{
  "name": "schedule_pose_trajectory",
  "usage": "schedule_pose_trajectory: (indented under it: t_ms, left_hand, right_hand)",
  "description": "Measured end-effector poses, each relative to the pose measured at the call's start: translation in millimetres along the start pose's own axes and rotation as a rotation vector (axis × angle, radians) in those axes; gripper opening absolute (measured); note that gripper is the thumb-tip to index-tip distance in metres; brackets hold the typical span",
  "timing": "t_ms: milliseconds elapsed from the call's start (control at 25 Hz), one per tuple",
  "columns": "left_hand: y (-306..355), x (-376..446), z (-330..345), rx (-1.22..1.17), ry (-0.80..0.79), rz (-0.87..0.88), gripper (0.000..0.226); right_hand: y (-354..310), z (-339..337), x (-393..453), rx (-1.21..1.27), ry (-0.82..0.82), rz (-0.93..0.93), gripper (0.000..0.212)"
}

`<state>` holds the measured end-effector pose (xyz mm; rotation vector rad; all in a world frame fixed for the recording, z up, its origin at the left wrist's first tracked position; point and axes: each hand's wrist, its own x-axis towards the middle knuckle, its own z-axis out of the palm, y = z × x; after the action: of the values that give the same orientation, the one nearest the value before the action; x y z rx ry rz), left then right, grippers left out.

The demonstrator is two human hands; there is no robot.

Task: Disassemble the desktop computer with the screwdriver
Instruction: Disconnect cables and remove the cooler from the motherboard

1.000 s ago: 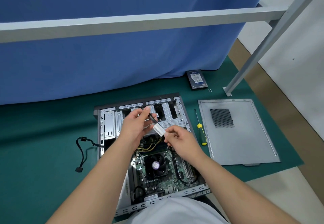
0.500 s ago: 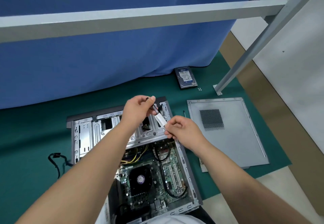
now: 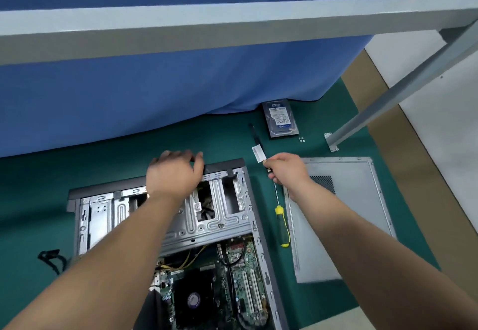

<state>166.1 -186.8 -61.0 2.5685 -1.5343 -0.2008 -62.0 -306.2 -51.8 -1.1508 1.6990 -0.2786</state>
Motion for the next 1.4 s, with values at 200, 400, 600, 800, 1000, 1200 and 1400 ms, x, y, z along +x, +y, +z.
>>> schedule_pose_trajectory:
  t_ms: [200, 400, 600, 800, 1000, 1200, 1400]
  left_hand:
    - [0, 3, 5, 0.059, -0.011, 0.008, 0.048]
    - [-2, 4, 12, 0.069, 0.054, 0.020, 0.041]
    - [-6, 4, 18, 0.093, 0.128, 0.056, 0.038]
    - [-4, 4, 16, 0.084, 0.124, 0.069, 0.038]
    - [0, 2, 8, 0.067, 0.024, 0.016, 0.045]
    - [1, 1, 4, 0.069, -0.041, -0.008, 0.050]
    - [-6, -5, 3, 0.001, -0.004, 0.101, 0.056]
  right_hand:
    - [-18, 28, 75, -0.400, 0.013, 0.018, 0.011]
    - [-56, 39, 126, -0.686, 0.184, -0.172, 0.029]
    - [-60, 56, 149, -0.843, 0.188, -0.251, 0.033]
    - [-50, 55, 146, -0.888, 0.152, -0.261, 0.033]
    - [-39, 38, 110, -0.761, 0.098, -0.280, 0.024]
    - [-7, 20, 11, -0.568, -0.071, -0.496, 0.024]
    - [50, 16, -94, -0.526, -0.145, -0.562, 0.052]
